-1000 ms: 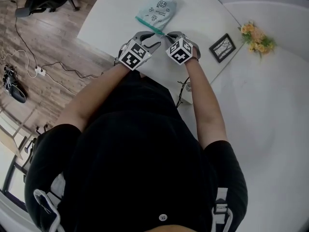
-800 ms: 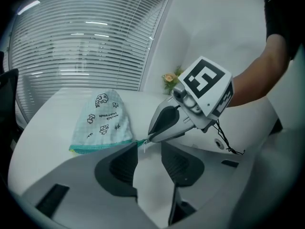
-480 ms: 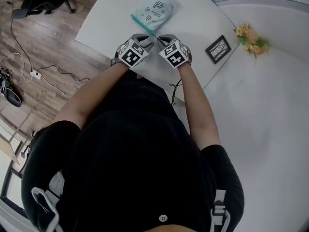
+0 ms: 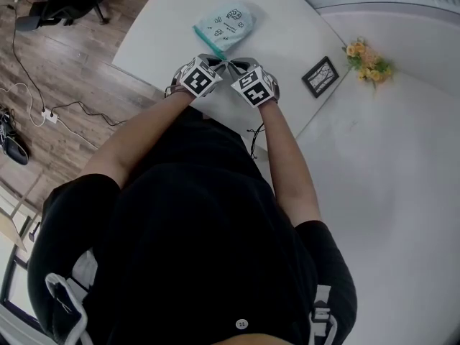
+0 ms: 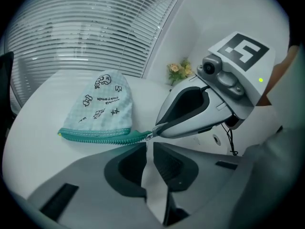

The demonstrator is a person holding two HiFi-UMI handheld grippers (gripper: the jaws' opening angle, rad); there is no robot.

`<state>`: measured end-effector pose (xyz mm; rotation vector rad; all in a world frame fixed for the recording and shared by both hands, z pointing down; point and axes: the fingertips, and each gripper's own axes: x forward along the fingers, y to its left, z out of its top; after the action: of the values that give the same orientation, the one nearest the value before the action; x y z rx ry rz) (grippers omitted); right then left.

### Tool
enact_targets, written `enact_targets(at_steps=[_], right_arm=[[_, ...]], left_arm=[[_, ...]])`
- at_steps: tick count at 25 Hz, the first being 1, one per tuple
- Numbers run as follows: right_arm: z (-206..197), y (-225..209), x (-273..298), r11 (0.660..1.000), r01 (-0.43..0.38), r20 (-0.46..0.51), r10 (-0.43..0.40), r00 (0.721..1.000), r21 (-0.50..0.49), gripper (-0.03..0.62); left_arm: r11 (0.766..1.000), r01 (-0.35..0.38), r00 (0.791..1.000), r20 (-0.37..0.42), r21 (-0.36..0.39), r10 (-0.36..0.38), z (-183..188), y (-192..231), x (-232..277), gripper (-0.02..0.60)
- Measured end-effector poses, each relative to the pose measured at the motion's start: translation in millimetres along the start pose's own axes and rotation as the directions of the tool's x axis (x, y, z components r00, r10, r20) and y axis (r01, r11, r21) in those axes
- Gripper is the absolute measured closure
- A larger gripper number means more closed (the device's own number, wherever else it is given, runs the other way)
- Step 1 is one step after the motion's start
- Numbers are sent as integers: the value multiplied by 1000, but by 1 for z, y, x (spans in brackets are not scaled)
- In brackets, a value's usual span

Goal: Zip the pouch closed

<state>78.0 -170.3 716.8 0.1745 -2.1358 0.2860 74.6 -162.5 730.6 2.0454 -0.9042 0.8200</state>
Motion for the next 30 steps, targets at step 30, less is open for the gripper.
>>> enact_targets(at_steps=[30], right_arm=[[-22,-6,-1,999,36,-167,-32,985,20,572]], left_arm=[[999,15,983,-182,38,-8,3,3,6,574]])
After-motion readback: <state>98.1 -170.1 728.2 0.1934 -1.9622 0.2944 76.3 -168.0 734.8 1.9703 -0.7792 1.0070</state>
